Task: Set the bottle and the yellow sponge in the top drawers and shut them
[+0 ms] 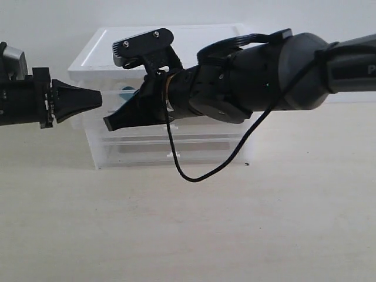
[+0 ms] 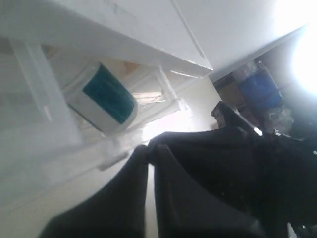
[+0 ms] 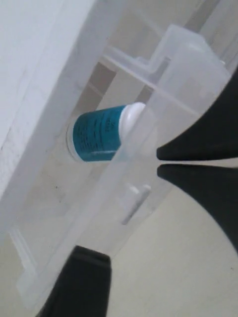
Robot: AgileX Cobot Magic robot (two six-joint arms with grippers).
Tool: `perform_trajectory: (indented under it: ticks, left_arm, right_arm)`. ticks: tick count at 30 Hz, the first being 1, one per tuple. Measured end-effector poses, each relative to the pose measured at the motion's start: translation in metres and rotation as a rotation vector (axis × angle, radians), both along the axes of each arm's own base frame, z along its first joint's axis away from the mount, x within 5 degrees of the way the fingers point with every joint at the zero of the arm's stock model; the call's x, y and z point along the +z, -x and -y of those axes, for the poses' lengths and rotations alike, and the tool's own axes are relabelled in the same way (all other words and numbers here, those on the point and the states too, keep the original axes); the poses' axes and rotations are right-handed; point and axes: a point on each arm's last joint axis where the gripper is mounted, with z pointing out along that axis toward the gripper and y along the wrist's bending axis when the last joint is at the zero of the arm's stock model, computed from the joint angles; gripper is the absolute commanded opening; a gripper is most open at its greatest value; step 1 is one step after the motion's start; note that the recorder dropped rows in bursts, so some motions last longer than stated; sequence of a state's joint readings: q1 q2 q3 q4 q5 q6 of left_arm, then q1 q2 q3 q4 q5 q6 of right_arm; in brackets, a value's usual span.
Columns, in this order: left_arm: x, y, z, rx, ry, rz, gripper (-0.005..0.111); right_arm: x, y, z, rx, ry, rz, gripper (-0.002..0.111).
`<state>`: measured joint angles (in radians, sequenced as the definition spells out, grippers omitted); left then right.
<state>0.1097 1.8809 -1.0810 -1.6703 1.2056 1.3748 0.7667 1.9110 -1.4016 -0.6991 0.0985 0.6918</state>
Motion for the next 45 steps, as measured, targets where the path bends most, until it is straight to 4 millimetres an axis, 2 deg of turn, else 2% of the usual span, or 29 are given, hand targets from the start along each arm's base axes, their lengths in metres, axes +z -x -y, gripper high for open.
perform_trajectory:
  ticks: [5,12,16,19,29,34,38,42,44,45]
  left_arm:
    - [0.016,-0.011,-0.002,0.021,0.018,0.045,0.004]
    - [0.019,-0.017,-0.004,0.05,-0.02,0.054,0.004]
    - [0.02,-0.017,-0.003,0.041,-0.019,0.035,0.004]
    - [0.024,-0.017,-0.002,0.006,-0.027,0.015,0.004]
    - [0.024,-0.01,-0.002,-0.036,-0.038,-0.023,0.004]
    - [0.031,0.014,-0.001,-0.027,-0.033,0.008,0.004]
    - [0.041,0.04,0.002,-0.009,-0.021,0.055,0.004]
    - [0.044,0.076,0.006,0.008,-0.012,0.091,0.004]
    - [0.048,0.11,0.009,0.023,-0.005,0.127,0.004]
    - [0.05,0.12,0.011,0.023,-0.01,0.147,0.004]
  right_arm:
    - [-0.007,-0.015,0.006,-0.028,0.004,-0.003,0.0]
    - [-0.006,-0.037,0.027,-0.059,-0.045,0.021,0.0]
    - [-0.005,-0.04,0.028,-0.05,-0.068,0.035,0.0]
    - [0.005,-0.044,0.026,-0.05,-0.087,0.059,0.0]
    - [0.008,-0.049,0.03,-0.113,-0.034,0.04,0.0]
    - [0.04,-0.018,0.048,-0.065,-0.104,0.092,0.0]
    - [0.044,0.006,0.064,-0.061,-0.139,0.069,0.0]
    - [0.049,0.036,0.08,-0.022,-0.216,0.064,0.0]
    - [0.056,0.06,0.096,-0.01,-0.272,0.067,0.0]
    - [0.054,0.067,0.101,-0.013,-0.278,0.057,0.0]
